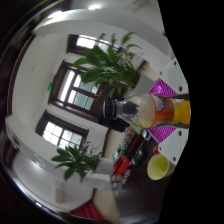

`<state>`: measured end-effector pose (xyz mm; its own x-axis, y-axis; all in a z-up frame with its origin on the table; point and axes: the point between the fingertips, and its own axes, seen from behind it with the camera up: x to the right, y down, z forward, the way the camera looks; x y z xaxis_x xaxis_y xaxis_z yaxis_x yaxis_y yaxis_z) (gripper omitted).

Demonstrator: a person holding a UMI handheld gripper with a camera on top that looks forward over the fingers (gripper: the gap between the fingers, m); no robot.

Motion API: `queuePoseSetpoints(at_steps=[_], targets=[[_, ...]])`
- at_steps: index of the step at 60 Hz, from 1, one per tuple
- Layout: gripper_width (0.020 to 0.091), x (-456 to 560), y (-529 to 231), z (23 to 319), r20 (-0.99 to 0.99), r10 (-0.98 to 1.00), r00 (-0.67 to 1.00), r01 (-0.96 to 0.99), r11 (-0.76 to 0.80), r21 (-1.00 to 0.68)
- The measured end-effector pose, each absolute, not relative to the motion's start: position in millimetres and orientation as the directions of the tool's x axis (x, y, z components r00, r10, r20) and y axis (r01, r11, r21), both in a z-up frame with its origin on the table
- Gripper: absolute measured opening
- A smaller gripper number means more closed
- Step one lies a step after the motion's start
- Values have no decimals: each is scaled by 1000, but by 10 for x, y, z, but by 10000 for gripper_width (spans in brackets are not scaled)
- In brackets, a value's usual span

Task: Pour water

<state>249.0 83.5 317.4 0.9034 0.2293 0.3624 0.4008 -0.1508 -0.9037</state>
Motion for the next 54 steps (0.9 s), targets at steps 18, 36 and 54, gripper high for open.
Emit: queuePoseSetpoints(at_steps=[18, 36, 54], targets=[[333, 2304, 1023, 2800, 16, 251, 968, 68, -201, -977], [336, 2332, 1035, 2560, 10, 234, 972, 52, -174, -983], [730, 2414, 966, 2488, 0, 205, 979, 46, -220, -974]])
